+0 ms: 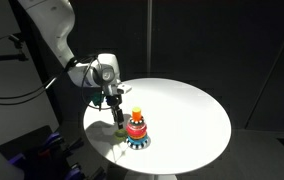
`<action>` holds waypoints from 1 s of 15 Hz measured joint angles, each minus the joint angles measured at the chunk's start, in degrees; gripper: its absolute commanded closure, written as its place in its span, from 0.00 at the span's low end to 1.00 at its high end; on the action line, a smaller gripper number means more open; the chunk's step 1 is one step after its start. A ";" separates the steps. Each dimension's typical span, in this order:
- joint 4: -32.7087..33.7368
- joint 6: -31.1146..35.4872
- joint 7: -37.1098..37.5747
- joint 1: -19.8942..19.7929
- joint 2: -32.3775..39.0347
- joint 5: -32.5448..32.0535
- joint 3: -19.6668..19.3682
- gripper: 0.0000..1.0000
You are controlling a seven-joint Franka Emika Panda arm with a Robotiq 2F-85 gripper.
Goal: Put the yellow ring on the table
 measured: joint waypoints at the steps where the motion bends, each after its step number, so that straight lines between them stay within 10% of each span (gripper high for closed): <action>1: 0.06 -0.12 0.00 0.15 -0.03 0.00 -0.02 0.00; 15: 0.70 -19.46 -13.58 -1.05 -12.22 8.60 3.25 0.00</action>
